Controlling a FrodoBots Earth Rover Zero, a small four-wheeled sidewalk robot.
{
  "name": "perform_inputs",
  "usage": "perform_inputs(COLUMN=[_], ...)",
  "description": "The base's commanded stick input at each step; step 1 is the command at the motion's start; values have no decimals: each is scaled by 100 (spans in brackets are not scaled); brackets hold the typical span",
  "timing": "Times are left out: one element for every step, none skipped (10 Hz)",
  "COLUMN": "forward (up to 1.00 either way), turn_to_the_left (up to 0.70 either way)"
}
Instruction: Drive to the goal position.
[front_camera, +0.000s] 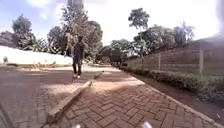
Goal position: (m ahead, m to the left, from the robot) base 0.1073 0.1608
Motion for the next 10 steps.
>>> perform_inputs(forward=[41,0,18,36,54,70,70,70,70,70], turn_to_the_left=[0,0,0,0,0,0,0,0,0,-31])
